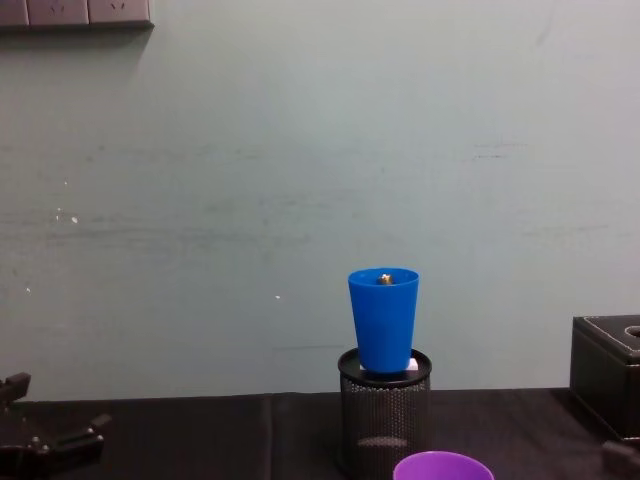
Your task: Pick up one cup with a gripper and tap it against the other cup.
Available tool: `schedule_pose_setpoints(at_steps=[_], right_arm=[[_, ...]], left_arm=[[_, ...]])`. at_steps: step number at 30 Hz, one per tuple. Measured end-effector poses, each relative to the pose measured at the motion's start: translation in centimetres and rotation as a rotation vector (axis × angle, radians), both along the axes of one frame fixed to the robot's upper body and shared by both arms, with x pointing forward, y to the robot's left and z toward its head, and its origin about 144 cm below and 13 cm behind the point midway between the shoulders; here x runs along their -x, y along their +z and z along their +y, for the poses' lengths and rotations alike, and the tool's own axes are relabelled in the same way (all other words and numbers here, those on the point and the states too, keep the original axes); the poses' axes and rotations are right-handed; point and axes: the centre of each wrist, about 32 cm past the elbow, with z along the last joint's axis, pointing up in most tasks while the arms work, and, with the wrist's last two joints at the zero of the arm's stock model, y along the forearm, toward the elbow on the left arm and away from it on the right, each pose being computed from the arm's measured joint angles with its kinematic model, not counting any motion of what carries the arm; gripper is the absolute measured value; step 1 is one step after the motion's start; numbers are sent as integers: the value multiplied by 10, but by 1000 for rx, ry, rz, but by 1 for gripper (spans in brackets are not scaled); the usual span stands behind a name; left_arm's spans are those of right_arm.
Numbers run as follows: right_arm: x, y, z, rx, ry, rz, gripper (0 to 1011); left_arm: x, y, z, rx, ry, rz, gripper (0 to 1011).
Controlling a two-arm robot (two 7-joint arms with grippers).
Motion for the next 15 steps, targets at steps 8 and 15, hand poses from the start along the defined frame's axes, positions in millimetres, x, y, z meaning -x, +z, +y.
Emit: schedule_pose_setpoints(at_steps=[8, 15], right_arm=[[-4, -9, 11, -10, 92, 37, 1002], [-17, -15, 21, -30, 141, 46, 1003]], left_arm=[[0, 0, 0, 0, 0, 0, 1000], [0, 0, 0, 0, 0, 0, 1000]])
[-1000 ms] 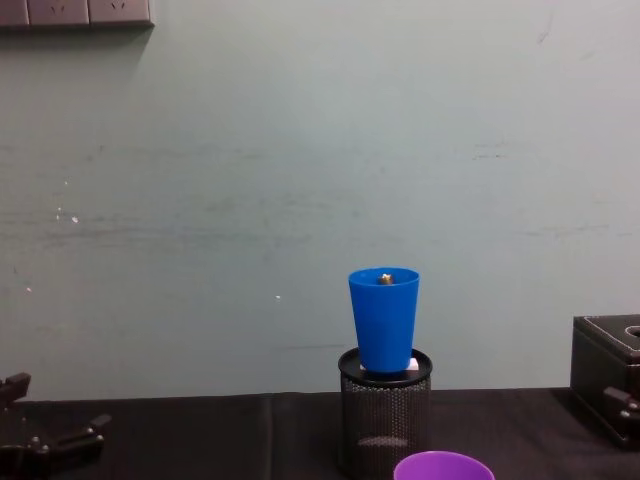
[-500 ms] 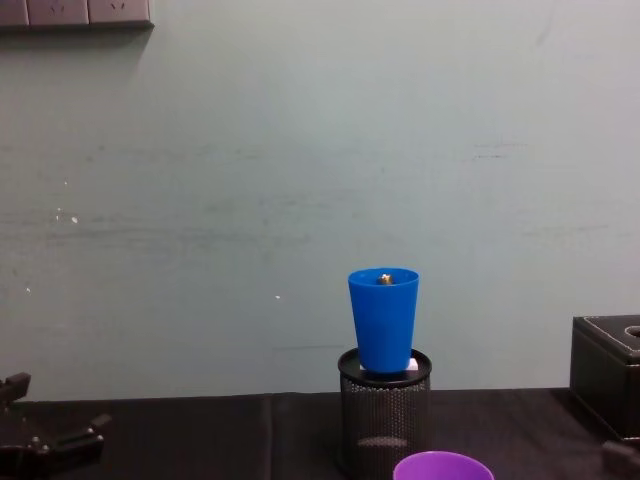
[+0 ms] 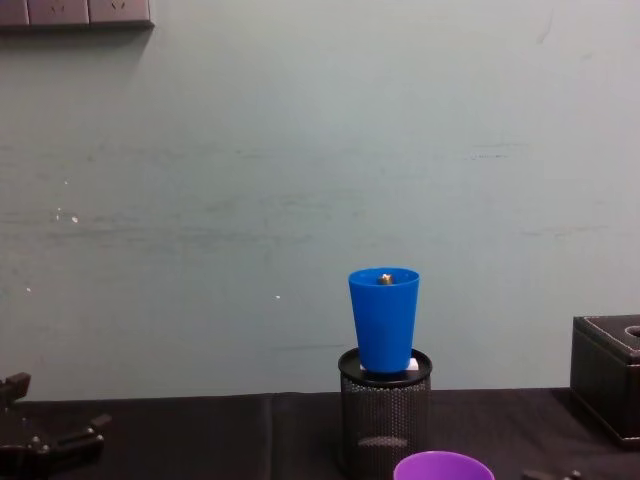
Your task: Pick up one cup with a gripper and tap it against the other cup.
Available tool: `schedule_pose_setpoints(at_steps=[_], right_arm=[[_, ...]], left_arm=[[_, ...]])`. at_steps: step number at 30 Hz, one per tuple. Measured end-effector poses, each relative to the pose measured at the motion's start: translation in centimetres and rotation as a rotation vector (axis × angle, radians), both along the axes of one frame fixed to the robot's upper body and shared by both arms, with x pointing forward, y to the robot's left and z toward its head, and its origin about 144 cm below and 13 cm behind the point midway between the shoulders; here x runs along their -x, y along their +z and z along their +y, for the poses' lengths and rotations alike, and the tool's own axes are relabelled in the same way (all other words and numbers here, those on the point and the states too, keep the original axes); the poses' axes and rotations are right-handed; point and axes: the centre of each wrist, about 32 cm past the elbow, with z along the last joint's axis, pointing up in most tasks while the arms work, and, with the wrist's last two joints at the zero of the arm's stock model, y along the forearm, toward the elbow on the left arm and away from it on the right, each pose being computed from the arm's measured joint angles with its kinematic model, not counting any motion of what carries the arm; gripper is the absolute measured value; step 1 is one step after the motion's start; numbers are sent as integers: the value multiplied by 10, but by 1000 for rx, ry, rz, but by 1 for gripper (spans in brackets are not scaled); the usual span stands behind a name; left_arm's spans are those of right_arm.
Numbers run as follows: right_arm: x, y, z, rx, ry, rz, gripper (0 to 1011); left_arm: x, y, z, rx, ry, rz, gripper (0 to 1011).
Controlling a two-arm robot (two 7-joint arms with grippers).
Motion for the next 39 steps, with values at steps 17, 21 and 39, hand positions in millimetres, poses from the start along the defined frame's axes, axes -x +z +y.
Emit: schedule_pose_setpoints(at_steps=[17, 21, 39], right_arm=[[-35, -6, 16, -75, 21, 46, 1003], [-40, -7, 18, -73, 32, 55, 1003], [-47, -8, 29, -67, 61, 54, 1003]], left_arm=[[0, 0, 0, 0, 0, 0, 1000], [0, 0, 0, 0, 0, 0, 1000], [0, 0, 0, 0, 0, 0, 1000]])
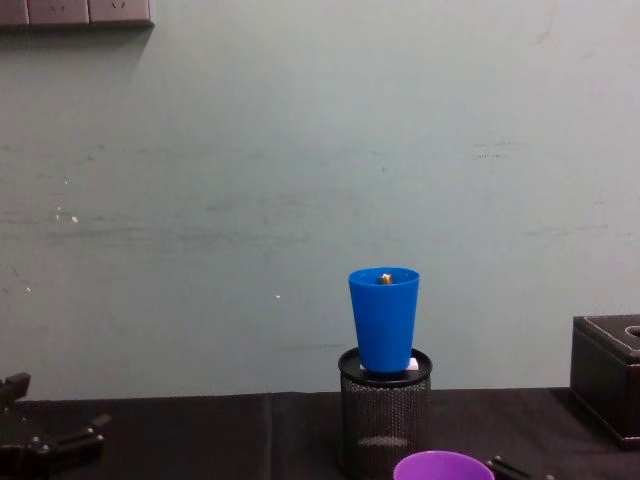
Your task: Pick up one cup with a gripper and tap it against the other cup.
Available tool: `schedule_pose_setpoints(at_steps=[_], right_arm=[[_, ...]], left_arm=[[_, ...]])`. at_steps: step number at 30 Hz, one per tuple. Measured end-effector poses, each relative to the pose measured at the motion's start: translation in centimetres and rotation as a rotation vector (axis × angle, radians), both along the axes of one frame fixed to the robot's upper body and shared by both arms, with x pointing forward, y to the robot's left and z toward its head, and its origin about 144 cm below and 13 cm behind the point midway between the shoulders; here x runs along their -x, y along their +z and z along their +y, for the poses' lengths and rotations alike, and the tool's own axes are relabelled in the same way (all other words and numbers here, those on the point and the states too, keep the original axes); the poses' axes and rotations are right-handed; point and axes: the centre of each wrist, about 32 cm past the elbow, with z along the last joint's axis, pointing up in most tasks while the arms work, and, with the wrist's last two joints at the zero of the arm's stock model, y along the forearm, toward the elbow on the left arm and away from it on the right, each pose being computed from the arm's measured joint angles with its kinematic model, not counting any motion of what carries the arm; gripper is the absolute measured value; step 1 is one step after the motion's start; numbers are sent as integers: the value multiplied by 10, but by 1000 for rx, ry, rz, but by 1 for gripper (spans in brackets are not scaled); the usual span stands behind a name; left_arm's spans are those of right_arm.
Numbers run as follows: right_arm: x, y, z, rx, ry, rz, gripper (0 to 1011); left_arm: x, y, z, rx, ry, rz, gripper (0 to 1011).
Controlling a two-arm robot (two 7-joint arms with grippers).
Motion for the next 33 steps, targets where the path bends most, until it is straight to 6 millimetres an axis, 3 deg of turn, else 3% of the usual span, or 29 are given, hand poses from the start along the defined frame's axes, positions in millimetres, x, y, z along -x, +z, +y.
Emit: schedule_pose_setpoints(at_steps=[13, 24, 33], right_arm=[[0, 0, 1, 7, -2, -8, 1002], [0, 0, 1, 4, -2, -7, 785], [0, 0, 1, 3, -2, -7, 747]], left_arm=[[0, 0, 0, 0, 0, 0, 1000], [0, 0, 0, 0, 0, 0, 1000], [0, 0, 0, 0, 0, 0, 1000]])
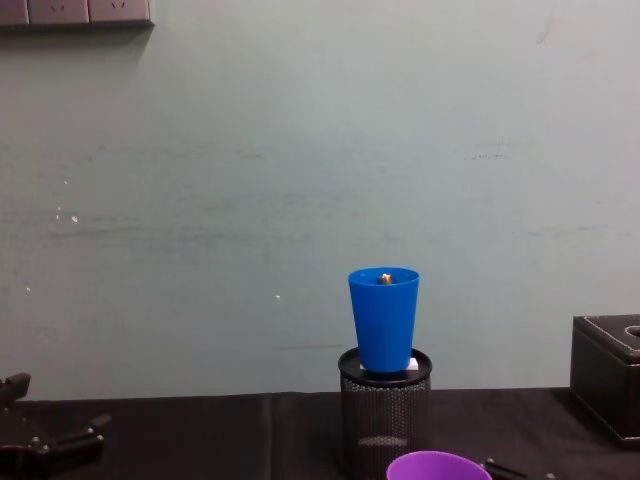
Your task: Pick up one cup with a gripper and tap it against the other cup.
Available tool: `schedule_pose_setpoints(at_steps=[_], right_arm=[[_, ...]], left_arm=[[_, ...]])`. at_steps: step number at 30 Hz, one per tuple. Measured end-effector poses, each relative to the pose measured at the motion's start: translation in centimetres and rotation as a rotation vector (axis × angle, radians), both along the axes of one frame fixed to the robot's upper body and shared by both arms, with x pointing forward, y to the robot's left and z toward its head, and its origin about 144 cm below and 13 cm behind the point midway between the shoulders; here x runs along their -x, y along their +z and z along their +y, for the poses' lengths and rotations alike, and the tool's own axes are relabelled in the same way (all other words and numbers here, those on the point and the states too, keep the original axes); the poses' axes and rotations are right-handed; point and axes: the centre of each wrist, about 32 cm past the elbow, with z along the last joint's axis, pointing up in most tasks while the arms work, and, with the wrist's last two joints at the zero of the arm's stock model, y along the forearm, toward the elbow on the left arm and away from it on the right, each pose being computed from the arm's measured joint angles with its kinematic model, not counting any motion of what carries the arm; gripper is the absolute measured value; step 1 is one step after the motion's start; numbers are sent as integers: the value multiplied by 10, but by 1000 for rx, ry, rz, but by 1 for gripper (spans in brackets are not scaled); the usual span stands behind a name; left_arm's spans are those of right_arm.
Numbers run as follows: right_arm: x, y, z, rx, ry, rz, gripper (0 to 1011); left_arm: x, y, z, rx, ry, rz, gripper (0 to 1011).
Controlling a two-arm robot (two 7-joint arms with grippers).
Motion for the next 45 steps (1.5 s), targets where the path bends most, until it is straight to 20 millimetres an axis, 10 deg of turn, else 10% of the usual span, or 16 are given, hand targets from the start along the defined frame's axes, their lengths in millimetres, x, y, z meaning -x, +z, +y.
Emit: schedule_pose_setpoints(at_steps=[9, 27, 45], right_arm=[[-1, 9, 0, -14, -5, -7, 735], [-20, 93, 12, -50, 14, -31, 735], [-23, 108, 15, -32, 22, -18, 735]], left_arm=[[0, 0, 0, 0, 0, 0, 1000], [0, 0, 0, 0, 0, 0, 1000], [0, 0, 0, 0, 0, 0, 1000]])
